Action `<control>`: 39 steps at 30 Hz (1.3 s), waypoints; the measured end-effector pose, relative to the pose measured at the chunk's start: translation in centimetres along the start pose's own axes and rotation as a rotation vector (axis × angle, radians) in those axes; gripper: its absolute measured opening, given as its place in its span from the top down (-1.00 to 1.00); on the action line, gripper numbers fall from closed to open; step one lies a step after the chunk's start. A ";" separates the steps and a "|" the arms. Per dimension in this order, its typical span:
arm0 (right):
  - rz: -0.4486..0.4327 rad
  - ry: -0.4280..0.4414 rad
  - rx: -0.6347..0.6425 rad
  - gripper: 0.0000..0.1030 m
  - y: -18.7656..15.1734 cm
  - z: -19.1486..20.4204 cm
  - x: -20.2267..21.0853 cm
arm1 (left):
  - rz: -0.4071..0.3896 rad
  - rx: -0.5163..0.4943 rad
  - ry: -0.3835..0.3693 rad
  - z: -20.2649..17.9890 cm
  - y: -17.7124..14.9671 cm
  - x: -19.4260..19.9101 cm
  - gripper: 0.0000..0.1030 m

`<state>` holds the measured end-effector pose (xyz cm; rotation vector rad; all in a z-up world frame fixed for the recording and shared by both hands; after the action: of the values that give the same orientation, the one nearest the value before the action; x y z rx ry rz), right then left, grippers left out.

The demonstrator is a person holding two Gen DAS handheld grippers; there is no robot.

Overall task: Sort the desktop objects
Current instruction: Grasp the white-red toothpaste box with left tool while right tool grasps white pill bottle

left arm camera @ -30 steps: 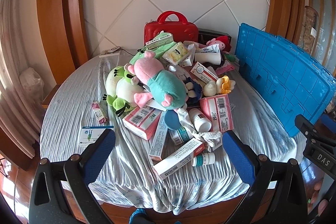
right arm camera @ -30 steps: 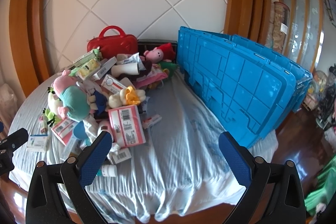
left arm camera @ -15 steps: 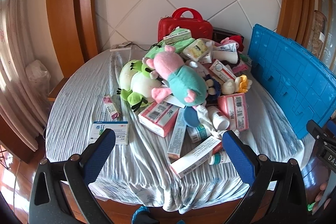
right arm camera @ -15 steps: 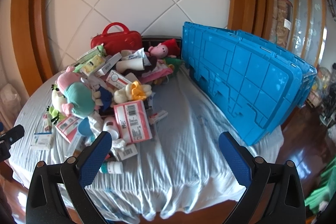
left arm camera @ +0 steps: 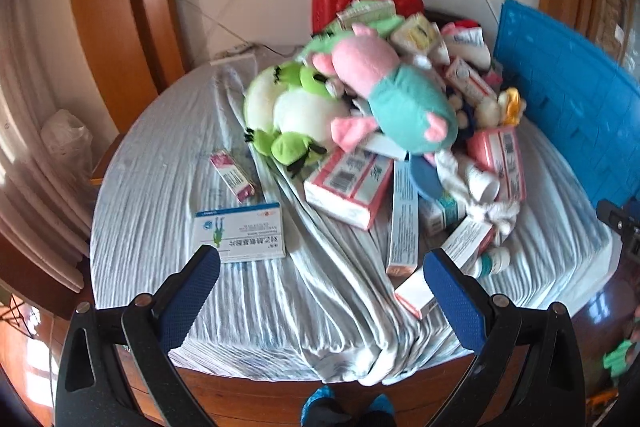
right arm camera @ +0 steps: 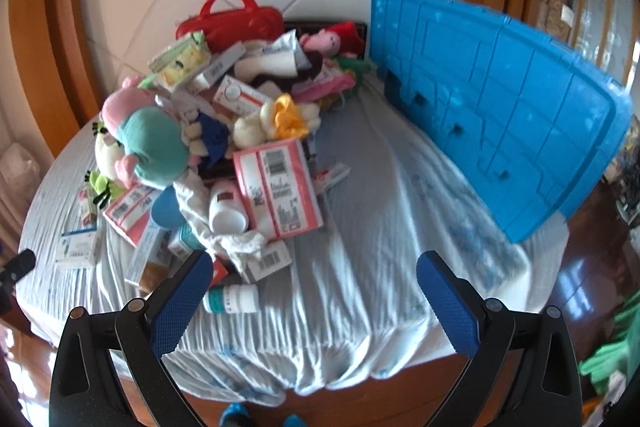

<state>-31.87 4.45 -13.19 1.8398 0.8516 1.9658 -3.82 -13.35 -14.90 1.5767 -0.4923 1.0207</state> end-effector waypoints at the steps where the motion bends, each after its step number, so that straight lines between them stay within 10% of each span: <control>1: 0.020 0.013 0.002 -1.00 -0.3 0.3 -0.7 | 0.018 -0.015 -0.015 -0.4 -0.3 -1.0 -1.00; 5: 0.096 0.021 -0.017 -0.99 -2.2 0.8 -3.4 | 0.089 -0.064 -0.052 -2.3 -1.3 -4.6 -0.70; 11: 0.225 0.024 -0.028 -0.11 -5.6 0.6 -7.1 | 0.158 -0.149 -0.141 -7.4 -3.2 -7.5 -0.67; 21: 0.267 0.046 -0.048 -0.16 -7.0 -0.3 -7.7 | 0.281 -0.248 -0.134 -13.5 -5.2 -13.8 -0.65; 25: 0.289 0.092 -0.027 -0.37 -7.1 1.2 -8.5 | 0.307 -0.163 -0.130 -11.3 -4.9 -14.5 0.23; 39: 0.346 0.210 0.043 -0.38 -7.0 8.1 -14.4 | 0.319 -0.114 -0.154 -10.9 -4.5 -13.6 0.32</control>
<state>-23.37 2.86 -28.93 1.9347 0.6707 2.4032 -11.38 -4.70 -28.79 1.5106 -0.9146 1.0910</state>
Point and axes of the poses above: each gripper's, at about its wrist camera, not at the fingertips, and x roughly against the way its jaws point, z to its left, y to its top, the point moved 9 cm from there along -x, roughly the way its jaws point, and after that the axes turned 6 degrees about z, right-handed, at the moved point
